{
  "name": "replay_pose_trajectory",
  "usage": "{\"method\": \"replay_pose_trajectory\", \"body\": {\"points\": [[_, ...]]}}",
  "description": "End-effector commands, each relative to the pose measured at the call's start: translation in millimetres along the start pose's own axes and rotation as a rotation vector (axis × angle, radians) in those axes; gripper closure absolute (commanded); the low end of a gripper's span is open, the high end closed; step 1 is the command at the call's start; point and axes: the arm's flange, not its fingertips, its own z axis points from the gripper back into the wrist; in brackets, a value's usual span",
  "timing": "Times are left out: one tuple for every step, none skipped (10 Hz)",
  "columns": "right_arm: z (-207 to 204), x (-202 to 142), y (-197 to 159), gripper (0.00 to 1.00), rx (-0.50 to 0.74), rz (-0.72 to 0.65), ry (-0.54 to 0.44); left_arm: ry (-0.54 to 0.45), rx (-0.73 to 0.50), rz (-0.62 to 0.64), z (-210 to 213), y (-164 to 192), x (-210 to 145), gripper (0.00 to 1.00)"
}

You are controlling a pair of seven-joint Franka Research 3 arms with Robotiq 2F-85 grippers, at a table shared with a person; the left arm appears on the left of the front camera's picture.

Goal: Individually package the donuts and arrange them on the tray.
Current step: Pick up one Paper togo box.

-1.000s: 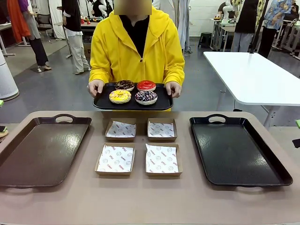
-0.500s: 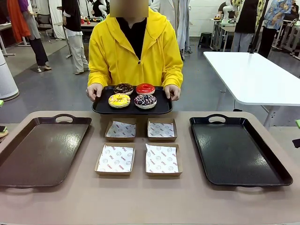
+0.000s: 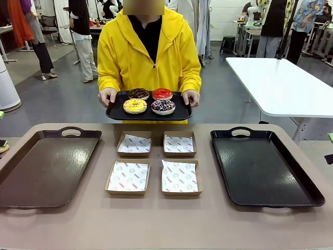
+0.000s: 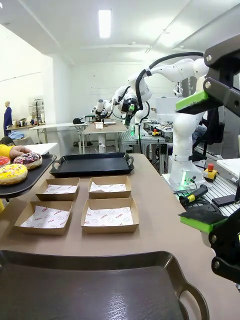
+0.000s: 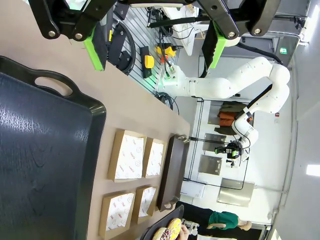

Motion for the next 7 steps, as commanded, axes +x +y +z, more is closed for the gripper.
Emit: {"method": "replay_pose_trajectory", "body": {"points": [[-0.5,1.2,-1.1,0.0,0.018,0.007,-0.009,-0.004,-0.012,-0.001,0.5,-0.3,0.1,0.0],[-0.5,1.2,-1.1,0.0,0.018,0.007,-0.009,-0.004,-0.012,-0.001,0.5,-0.3,0.1,0.0],[-0.5,1.2,-1.1,0.0,0.018,0.007,-0.009,-0.004,-0.012,-0.001,0.5,-0.3,0.1,0.0],[-0.5,1.2,-1.1,0.0,0.018,0.007,-0.009,-0.004,-0.012,-0.001,0.5,-0.3,0.1,0.0],[0.0,0.0,0.0,0.0,0.0,0.0,0.0,-0.004,-0.012,-0.001,0.5,-0.3,0.1,0.0],[-10.6,18.0,17.2,0.0,-0.036,0.0,0.005,-0.004,-0.012,-0.001,0.5,-0.3,0.1,0.0],[-30.8,43.4,35.8,0.0,-0.108,-0.002,0.038,-0.004,-0.012,-0.001,0.5,-0.3,0.1,0.0]]}}
